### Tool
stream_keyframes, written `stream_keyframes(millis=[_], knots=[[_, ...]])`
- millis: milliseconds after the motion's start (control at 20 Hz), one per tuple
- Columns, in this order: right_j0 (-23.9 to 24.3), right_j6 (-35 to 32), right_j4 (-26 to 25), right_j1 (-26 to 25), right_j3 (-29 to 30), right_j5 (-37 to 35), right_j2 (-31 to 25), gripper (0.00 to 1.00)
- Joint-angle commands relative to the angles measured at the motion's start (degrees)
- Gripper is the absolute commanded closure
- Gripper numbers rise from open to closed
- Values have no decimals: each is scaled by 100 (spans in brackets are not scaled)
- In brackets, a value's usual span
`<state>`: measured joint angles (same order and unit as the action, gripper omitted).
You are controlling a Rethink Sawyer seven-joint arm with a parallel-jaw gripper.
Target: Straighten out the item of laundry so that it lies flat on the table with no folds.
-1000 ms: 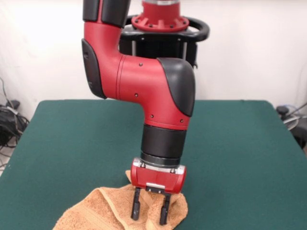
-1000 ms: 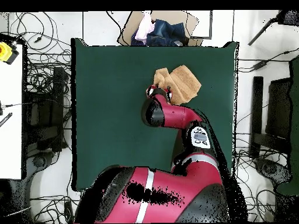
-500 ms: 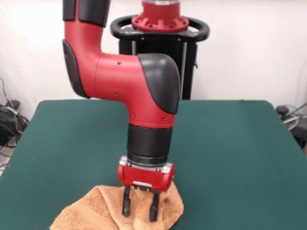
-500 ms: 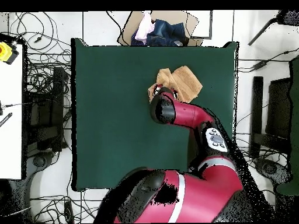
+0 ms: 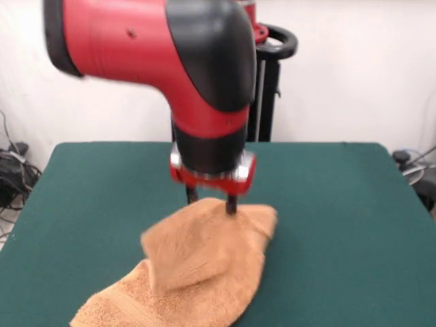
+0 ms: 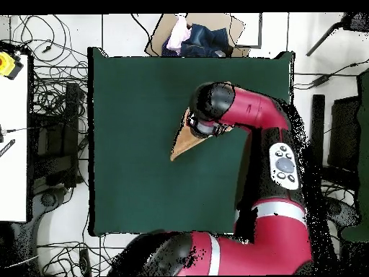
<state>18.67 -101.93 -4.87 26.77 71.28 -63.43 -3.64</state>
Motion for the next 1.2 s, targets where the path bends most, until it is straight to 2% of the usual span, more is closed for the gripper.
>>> stream_keyframes(millis=[50, 200, 400, 550, 850, 1000, 1200], knots=[[266, 51, 327, 306, -464, -725, -551, 0], [406, 202, 346, 287, -195, -350, -633, 0], [399, 232, 265, 345, -181, -324, -622, 0], [368, 217, 208, 191, -453, -418, -647, 0], [369, 228, 162, -47, -575, -101, -681, 0], [398, 503, -98, -634, -1005, 519, -786, 0], [512, 911, -505, -1301, -1103, 1980, -960, 0]])
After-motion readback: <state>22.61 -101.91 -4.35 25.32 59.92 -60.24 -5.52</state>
